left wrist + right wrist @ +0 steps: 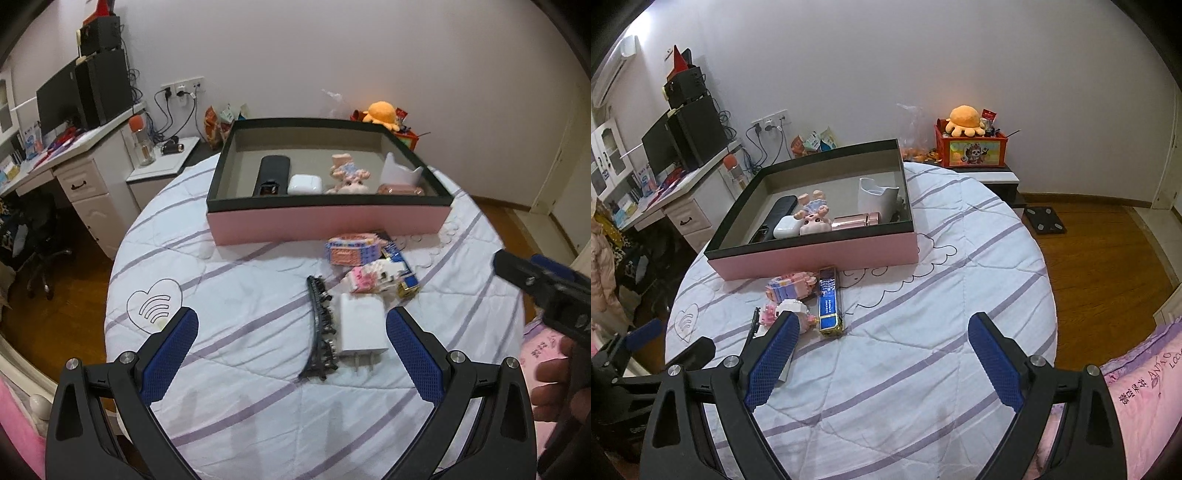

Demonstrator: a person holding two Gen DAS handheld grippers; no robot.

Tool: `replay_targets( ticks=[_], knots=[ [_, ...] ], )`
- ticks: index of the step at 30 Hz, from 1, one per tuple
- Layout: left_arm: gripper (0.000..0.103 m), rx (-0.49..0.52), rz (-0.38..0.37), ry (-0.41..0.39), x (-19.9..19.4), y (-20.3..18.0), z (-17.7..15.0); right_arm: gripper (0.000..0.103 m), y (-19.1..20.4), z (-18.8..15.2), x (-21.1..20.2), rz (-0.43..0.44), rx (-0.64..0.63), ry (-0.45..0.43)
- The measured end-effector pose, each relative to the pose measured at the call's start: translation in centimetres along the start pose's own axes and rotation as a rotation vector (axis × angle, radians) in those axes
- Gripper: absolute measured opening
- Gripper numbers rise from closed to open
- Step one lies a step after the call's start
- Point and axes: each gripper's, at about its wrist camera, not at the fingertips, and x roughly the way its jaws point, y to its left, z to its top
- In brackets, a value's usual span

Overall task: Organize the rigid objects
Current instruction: 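Move the left gripper toward the black curved hair clip, then grasp the black curved hair clip with the left gripper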

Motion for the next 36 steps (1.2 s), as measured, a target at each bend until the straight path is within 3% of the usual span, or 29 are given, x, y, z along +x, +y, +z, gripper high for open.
replay_targets(
  ticks=[5,14,28,36],
  knots=[
    [0.103,-0.012,0.045,0.042,2.2,1.0,-0.7,0.094,-0.2,-0.1,0.2,-0.010,0.007,0.009],
    [0.102,0.044,0.054,0.119,6.0,0.6,-1.3,0.094,0.2,0.1,1.4,-0.017,-0.002,0.033],
    [0.102,0.020,-0.041,0.120,8.3,0.6,-0.5,0.094,0.5,0.4,3.3,-0.029,-0.003,0.066],
    [0.076,0.066,-0.015,0.119,8.8,0.4,-0.2,0.094,0.4,0.5,3.5,-0.028,0.001,0.066]
  ],
)
